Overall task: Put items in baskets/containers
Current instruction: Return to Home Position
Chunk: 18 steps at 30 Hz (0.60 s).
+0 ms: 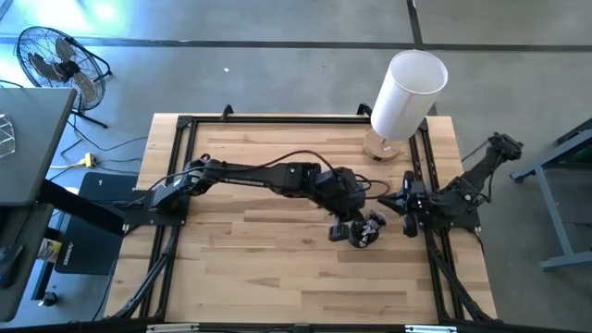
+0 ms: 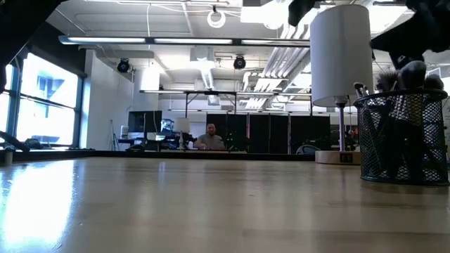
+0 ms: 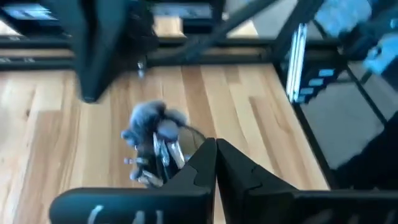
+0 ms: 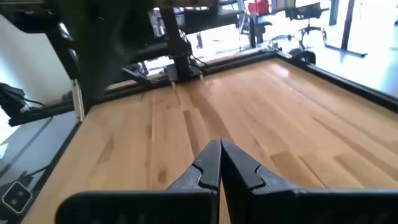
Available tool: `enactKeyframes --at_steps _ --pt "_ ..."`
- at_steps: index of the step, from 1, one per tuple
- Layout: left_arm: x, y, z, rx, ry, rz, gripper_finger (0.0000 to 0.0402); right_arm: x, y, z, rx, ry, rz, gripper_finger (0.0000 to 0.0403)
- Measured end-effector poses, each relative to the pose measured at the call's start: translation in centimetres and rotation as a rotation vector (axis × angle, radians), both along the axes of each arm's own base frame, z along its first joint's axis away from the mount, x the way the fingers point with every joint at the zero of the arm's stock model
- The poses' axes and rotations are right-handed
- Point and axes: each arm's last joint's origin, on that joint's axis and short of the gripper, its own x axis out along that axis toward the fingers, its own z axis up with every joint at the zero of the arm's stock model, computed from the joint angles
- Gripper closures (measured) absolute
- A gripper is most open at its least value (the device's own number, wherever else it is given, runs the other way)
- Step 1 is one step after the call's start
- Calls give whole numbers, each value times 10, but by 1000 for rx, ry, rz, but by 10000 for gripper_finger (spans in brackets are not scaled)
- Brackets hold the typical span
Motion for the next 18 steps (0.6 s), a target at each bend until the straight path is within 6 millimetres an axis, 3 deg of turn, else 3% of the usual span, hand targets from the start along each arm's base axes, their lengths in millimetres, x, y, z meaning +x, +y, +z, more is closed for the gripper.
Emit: enactKeyframes --at_steps 10,14,18 --pt "-21 18 1 81 153 -47 400 16 -25 15 -103 -92 20 403" --pt "-29 27 8 105 171 -35 401 17 -29 9 -123 -95 43 403" --pt "-45 32 6 120 223 -23 401 18 -31 -9 -132 -130 45 403"
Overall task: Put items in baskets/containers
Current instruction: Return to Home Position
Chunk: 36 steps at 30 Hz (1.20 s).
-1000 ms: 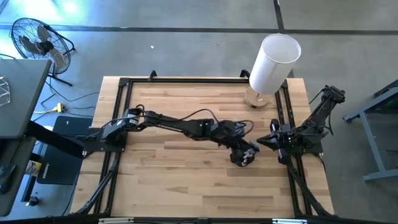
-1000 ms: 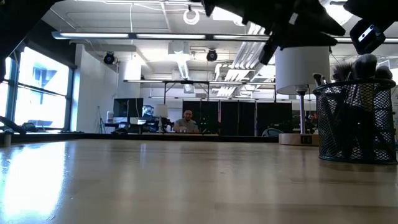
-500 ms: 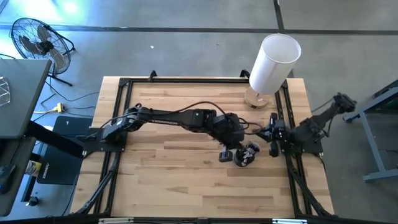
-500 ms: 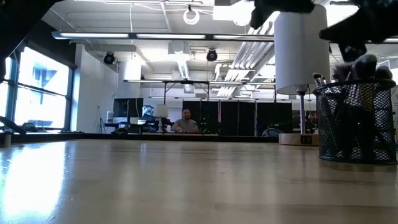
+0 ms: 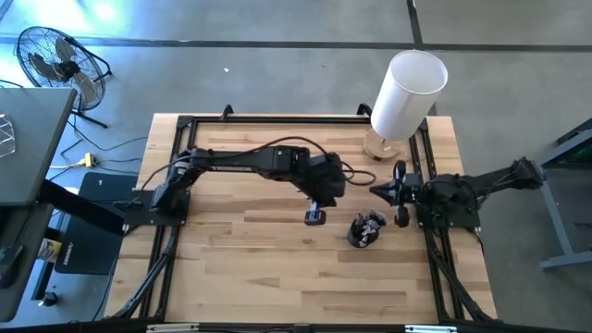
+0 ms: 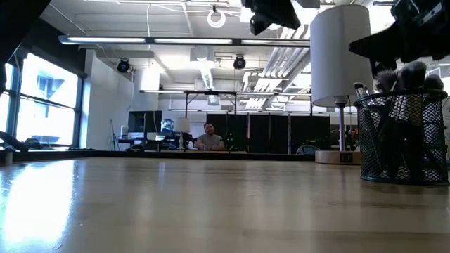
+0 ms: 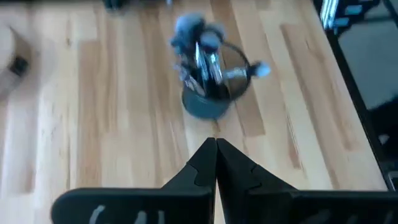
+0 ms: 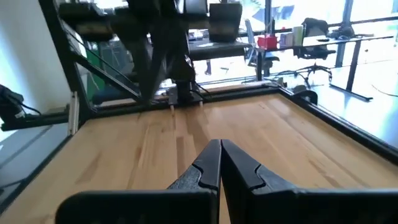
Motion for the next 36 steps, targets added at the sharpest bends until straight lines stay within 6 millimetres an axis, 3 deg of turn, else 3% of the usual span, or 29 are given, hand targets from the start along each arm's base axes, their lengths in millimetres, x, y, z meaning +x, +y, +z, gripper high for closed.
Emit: enactKeyframes --at_steps 4,6,11,19,36 --pt "-19 3 -13 -1 51 47 401 -5 -3 -11 30 -67 -38 403" --pt "-26 4 -17 -16 -11 77 401 -9 -4 -10 20 -101 -57 403" --pt "-64 8 -28 -96 -131 180 401 -19 -8 -8 -4 -147 -61 403" --pt "-123 11 -51 -193 -154 356 401 -19 -14 -12 -13 -115 -29 403" --pt "-129 6 -52 -226 -194 381 401 -19 -19 -21 -13 -31 -29 403"
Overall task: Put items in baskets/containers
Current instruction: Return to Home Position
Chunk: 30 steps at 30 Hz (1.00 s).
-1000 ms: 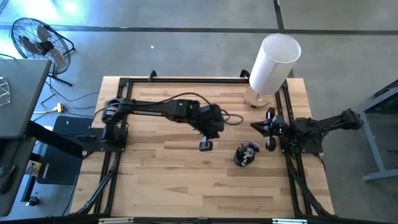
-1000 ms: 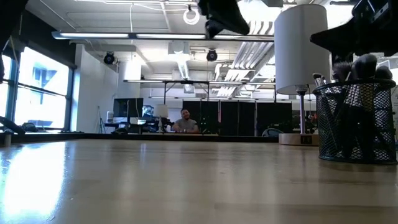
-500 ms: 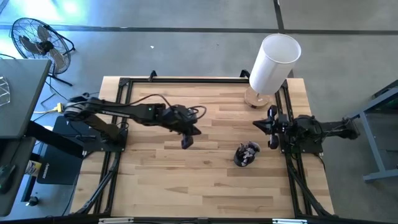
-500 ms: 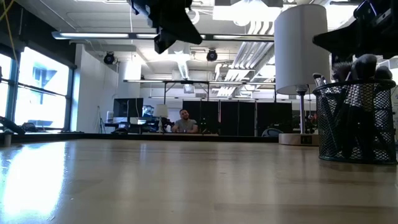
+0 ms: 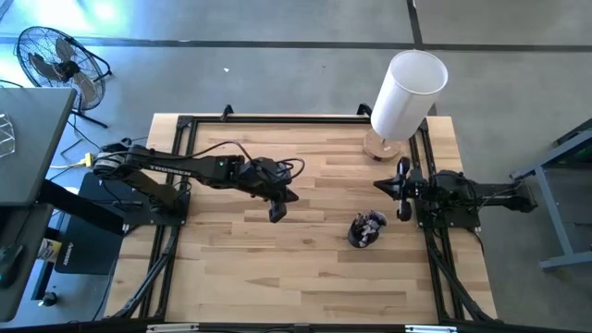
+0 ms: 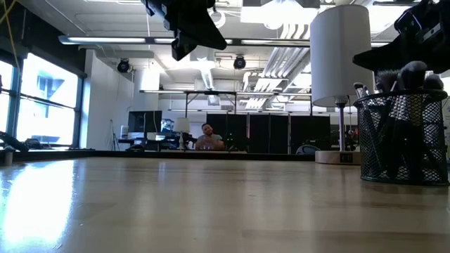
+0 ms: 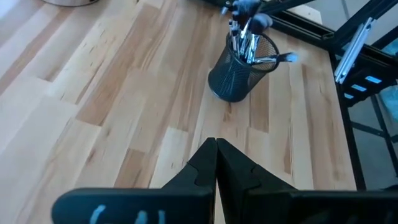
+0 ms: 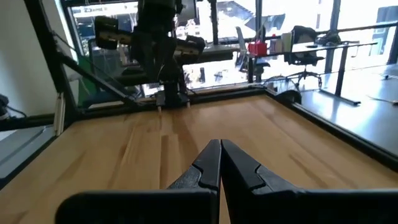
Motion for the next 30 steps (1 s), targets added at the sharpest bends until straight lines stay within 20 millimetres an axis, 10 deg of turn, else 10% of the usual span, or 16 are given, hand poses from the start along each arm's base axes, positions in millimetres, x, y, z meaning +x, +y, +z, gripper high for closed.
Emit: enactKeyframes --at_steps 30 --pt "-24 -5 8 176 -54 -20 401 4 1 -9 -55 -49 -32 403"
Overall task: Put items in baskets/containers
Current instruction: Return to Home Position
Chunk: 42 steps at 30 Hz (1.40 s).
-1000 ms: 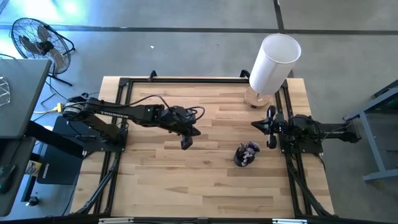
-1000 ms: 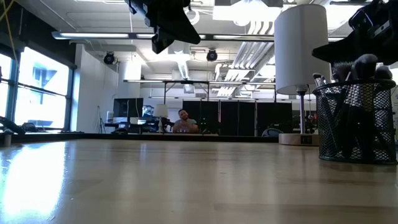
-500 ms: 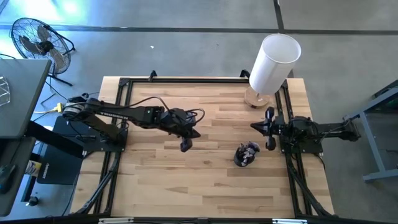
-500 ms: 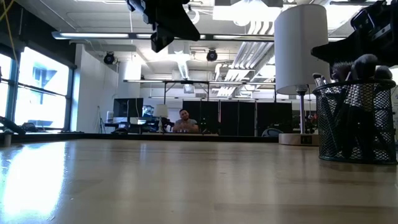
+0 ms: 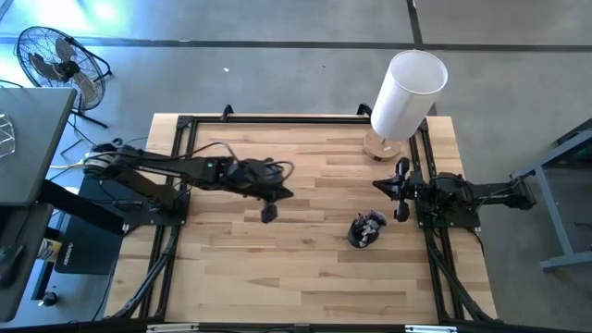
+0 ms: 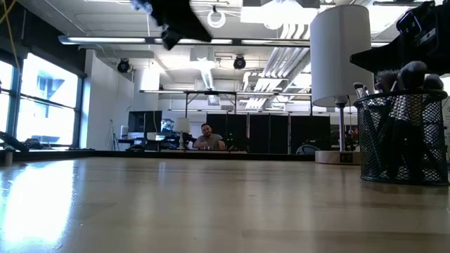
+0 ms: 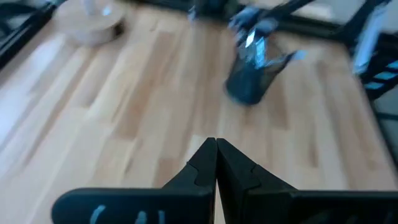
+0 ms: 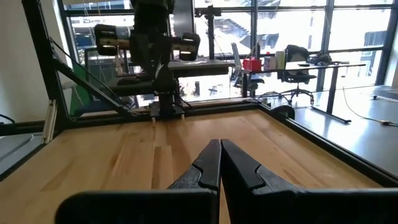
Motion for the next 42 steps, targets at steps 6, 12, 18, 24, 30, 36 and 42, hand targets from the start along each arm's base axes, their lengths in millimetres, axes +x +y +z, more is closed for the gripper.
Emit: enactKeyframes --at_steps 6,12,18,24,30,36,42 --pt "-47 6 -23 36 -64 70 401 0 0 0 0 -1 0 402" --pt "-99 9 -54 35 -135 75 401 0 0 0 0 -1 1 403" --pt "-139 12 -79 17 -266 74 401 0 0 0 0 -2 2 402" --pt "-166 13 -100 44 -459 51 401 0 0 0 0 -2 3 402" --pt "-185 13 -112 77 -705 11 401 0 0 0 0 -1 3 402" --pt "-194 13 -114 126 -699 -16 401 0 0 0 0 2 0 402" --pt "-198 13 -127 77 -578 -27 401 1 0 -1 0 7 0 402"
